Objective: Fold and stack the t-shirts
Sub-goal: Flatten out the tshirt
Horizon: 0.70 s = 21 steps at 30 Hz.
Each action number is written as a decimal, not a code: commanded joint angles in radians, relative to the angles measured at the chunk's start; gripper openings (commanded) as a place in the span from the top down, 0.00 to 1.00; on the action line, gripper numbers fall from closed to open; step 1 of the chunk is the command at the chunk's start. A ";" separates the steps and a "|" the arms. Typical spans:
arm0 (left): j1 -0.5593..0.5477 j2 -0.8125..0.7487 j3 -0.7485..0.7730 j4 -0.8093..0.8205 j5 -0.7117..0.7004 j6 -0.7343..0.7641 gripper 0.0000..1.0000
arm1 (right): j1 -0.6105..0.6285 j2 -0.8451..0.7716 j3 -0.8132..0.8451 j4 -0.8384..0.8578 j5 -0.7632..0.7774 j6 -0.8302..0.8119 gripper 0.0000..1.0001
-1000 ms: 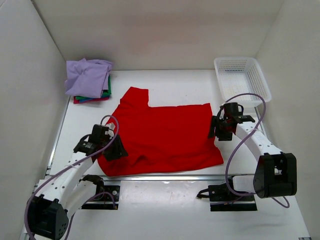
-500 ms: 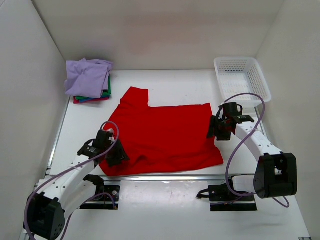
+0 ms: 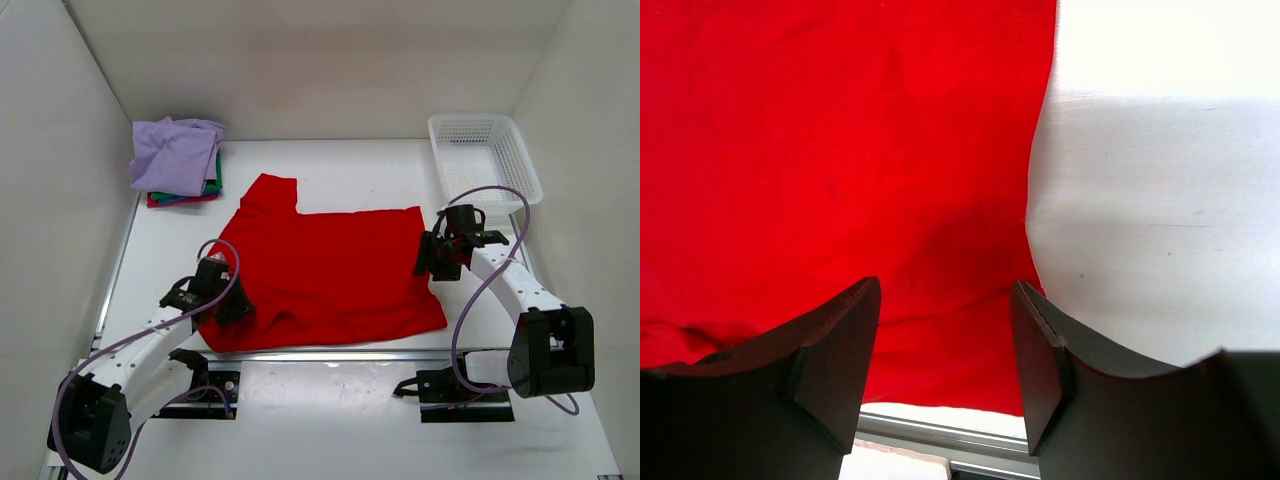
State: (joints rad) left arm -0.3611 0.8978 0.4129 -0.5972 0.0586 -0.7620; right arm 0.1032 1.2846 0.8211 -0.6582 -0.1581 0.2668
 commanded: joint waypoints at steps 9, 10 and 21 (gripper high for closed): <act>-0.032 0.027 -0.017 0.103 -0.042 -0.040 0.70 | -0.002 -0.024 0.039 0.019 -0.008 0.008 0.48; -0.029 0.035 -0.014 0.115 -0.045 -0.040 0.79 | 0.001 -0.022 0.046 0.022 -0.009 0.009 0.47; 0.016 -0.028 0.260 0.008 0.004 0.041 1.00 | -0.022 -0.030 0.018 0.028 -0.020 -0.005 0.48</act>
State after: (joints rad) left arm -0.3351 0.8864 0.5869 -0.5690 0.0269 -0.7475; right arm 0.0868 1.2808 0.8288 -0.6575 -0.1661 0.2661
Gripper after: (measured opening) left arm 0.014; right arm 0.519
